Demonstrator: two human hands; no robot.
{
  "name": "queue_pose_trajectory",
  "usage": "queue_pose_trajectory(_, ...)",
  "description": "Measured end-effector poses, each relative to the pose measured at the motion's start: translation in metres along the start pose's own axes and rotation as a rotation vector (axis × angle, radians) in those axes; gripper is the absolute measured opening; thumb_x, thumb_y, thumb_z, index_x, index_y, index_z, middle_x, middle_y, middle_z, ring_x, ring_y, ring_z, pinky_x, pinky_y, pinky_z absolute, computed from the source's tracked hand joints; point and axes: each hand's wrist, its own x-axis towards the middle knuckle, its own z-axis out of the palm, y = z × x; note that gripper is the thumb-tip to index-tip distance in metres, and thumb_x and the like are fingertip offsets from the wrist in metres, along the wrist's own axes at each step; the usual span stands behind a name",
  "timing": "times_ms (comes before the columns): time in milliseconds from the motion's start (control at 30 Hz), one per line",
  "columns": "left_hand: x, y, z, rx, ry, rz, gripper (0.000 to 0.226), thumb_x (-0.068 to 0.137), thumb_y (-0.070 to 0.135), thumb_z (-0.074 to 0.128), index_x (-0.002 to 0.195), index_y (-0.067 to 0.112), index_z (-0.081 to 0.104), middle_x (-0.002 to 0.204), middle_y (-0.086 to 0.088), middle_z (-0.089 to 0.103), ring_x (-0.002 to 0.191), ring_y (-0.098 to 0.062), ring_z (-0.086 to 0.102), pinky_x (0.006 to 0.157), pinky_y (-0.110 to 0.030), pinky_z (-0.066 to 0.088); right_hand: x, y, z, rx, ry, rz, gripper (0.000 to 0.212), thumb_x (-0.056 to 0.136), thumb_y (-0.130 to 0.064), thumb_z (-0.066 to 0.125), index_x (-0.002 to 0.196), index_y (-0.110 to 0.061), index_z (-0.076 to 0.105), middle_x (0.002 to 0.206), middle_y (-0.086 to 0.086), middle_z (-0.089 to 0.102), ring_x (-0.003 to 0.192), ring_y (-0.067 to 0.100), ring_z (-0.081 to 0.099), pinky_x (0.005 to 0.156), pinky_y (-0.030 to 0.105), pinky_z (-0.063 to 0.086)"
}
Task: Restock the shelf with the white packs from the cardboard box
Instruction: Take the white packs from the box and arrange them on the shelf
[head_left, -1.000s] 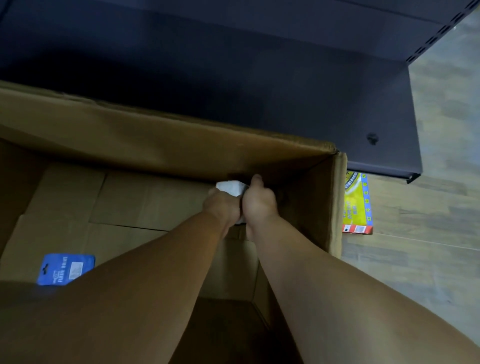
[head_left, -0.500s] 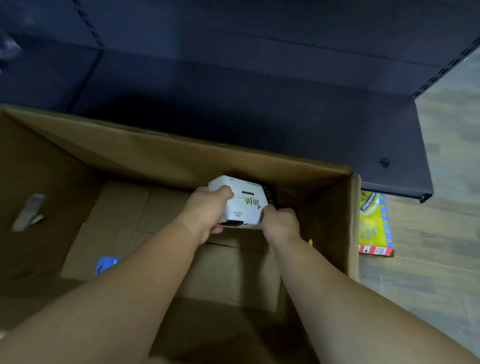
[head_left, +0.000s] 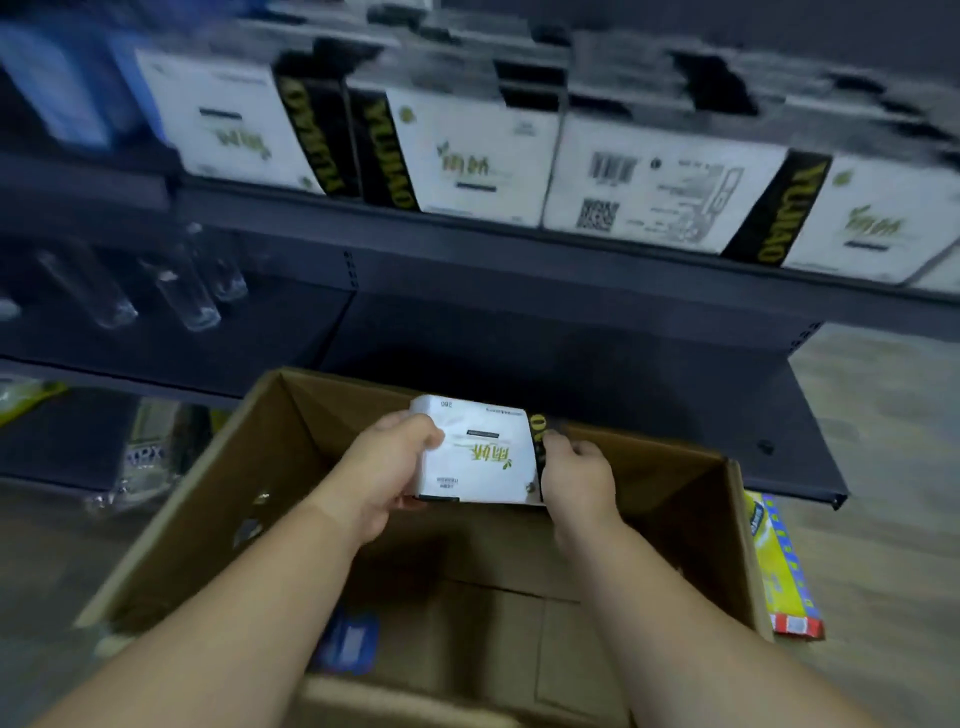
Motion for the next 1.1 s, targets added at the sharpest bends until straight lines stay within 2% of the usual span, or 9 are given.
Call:
queue_pose_trajectory(133,-0.042,0.046,-0.044,0.022,-0.028,0.131,0.028,0.091,0.02,0.051,0.118,0.024,0.058,0.104,-0.007,0.072,0.094,-0.028,0.068,0.074,-0.038,0.051,-0.053,-0.044,0.021,0.064,-0.016,-0.105,0.017,0.099,-0.032,0.049,0.107,-0.018,0.055,0.092,0.006,0.067,0.086,0.024,0.066,0.076,0.038,0.054)
queue_pose_trajectory(267,-0.084,0.091,-0.072,0.026,-0.004,0.254,0.024,0.091,0.019,0.05,0.113,0.023,0.059,0.103,-0.009,0.072,0.096,-0.03,0.069,0.086,-0.046,0.053,-0.103,-0.085,0.03,0.134,-0.017,-0.242,0.022,0.101,-0.034,0.048,0.111,-0.015,0.055,0.09,0.004,0.063,0.078,0.017,0.06,0.06,0.031,0.046)
queue_pose_trajectory(333,-0.101,0.111,-0.078,0.013,0.015,0.311,0.027,0.089,0.018,0.051,0.114,0.019,0.061,0.105,-0.013,0.072,0.095,-0.031,0.068,0.082,-0.044,0.052,-0.12,-0.105,0.028,0.15,-0.001,-0.317,0.024,0.1,-0.035,0.048,0.11,-0.014,0.055,0.089,0.003,0.061,0.074,0.015,0.056,0.057,0.03,0.041)
queue_pose_trajectory(433,-0.122,0.137,-0.081,-0.001,-0.006,0.377,0.028,0.089,0.019,0.05,0.115,0.016,0.061,0.108,-0.014,0.071,0.097,-0.033,0.068,0.081,-0.043,0.053,-0.139,-0.133,0.02,0.19,0.0,-0.389,0.023,0.099,-0.037,0.049,0.104,-0.016,0.053,0.094,0.005,0.064,0.077,0.016,0.058,0.062,0.032,0.045)
queue_pose_trajectory(533,-0.135,0.159,-0.08,-0.003,-0.043,0.454,0.02,0.091,0.018,0.048,0.107,0.015,0.06,0.112,-0.015,0.069,0.094,-0.031,0.067,0.073,-0.039,0.051,-0.148,-0.155,0.012,0.211,0.023,-0.47,0.024,0.096,-0.042,0.05,0.098,-0.019,0.053,0.097,0.006,0.066,0.085,0.022,0.062,0.073,0.042,0.052)
queue_pose_trajectory(600,-0.141,0.172,-0.076,-0.002,-0.053,0.502,0.024,0.091,0.017,0.046,0.108,0.01,0.061,0.114,-0.018,0.069,0.091,-0.031,0.067,0.07,-0.037,0.048,-0.151,-0.169,0.006,0.214,0.034,-0.52,0.024,0.093,-0.044,0.05,0.095,-0.021,0.053,0.096,0.007,0.068,0.088,0.025,0.064,0.079,0.045,0.054)
queue_pose_trajectory(767,-0.148,0.198,-0.061,0.027,-0.05,0.57,0.037,0.087,0.019,0.044,0.118,0.006,0.06,0.111,-0.017,0.071,0.1,-0.036,0.068,0.084,-0.047,0.052,-0.152,-0.195,-0.01,0.219,0.027,-0.603,0.022,0.093,-0.043,0.049,0.095,-0.021,0.053,0.092,0.005,0.069,0.088,0.024,0.066,0.078,0.045,0.055)
queue_pose_trajectory(933,-0.148,0.216,-0.047,0.034,-0.011,0.632,0.034,0.088,0.015,0.041,0.114,0.013,0.062,0.107,-0.012,0.073,0.103,-0.034,0.067,0.096,-0.053,0.048,-0.144,-0.217,-0.024,0.22,0.001,-0.683,0.02,0.096,-0.039,0.049,0.095,-0.019,0.05,0.085,0.001,0.062,0.074,0.015,0.056,0.066,0.035,0.047)
queue_pose_trajectory(1100,-0.134,0.226,-0.047,0.062,0.011,0.673,0.035,0.09,0.014,0.039,0.113,0.019,0.065,0.103,-0.003,0.075,0.1,-0.026,0.069,0.092,-0.049,0.051,-0.131,-0.235,-0.018,0.187,0.0,-0.715,0.018,0.096,-0.038,0.05,0.093,-0.02,0.05,0.09,0.002,0.063,0.076,0.016,0.056,0.068,0.037,0.049)
